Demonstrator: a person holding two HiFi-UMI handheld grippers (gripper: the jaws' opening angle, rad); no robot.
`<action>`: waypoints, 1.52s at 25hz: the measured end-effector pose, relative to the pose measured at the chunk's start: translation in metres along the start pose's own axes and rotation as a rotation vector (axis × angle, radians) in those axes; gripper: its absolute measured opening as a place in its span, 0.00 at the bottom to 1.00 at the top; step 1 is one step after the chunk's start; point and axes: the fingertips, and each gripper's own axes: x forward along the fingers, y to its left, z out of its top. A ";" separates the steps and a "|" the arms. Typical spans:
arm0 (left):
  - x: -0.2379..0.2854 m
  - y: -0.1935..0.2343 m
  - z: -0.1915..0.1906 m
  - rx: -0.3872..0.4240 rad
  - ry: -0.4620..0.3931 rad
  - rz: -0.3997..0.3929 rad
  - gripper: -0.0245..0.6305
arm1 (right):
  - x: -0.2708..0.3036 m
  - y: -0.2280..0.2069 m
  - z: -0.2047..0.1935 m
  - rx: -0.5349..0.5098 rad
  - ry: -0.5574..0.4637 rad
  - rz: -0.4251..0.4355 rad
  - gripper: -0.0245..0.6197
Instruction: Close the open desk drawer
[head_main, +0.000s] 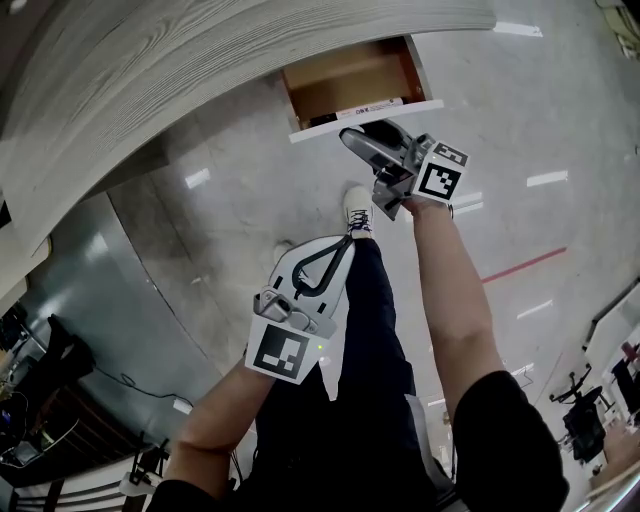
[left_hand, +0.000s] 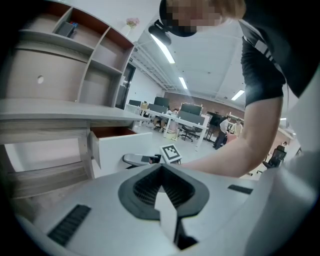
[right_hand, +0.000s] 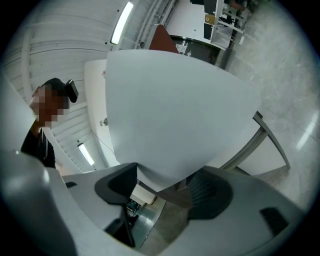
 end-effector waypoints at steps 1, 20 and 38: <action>0.000 0.003 0.005 -0.001 -0.004 0.004 0.05 | 0.005 -0.001 0.006 -0.003 0.006 -0.002 0.52; 0.010 0.045 0.018 -0.042 -0.009 0.052 0.05 | 0.045 -0.033 0.044 0.014 0.125 -0.019 0.54; 0.006 0.030 0.010 -0.043 -0.005 0.041 0.05 | 0.066 -0.040 0.056 0.132 0.204 -0.069 0.55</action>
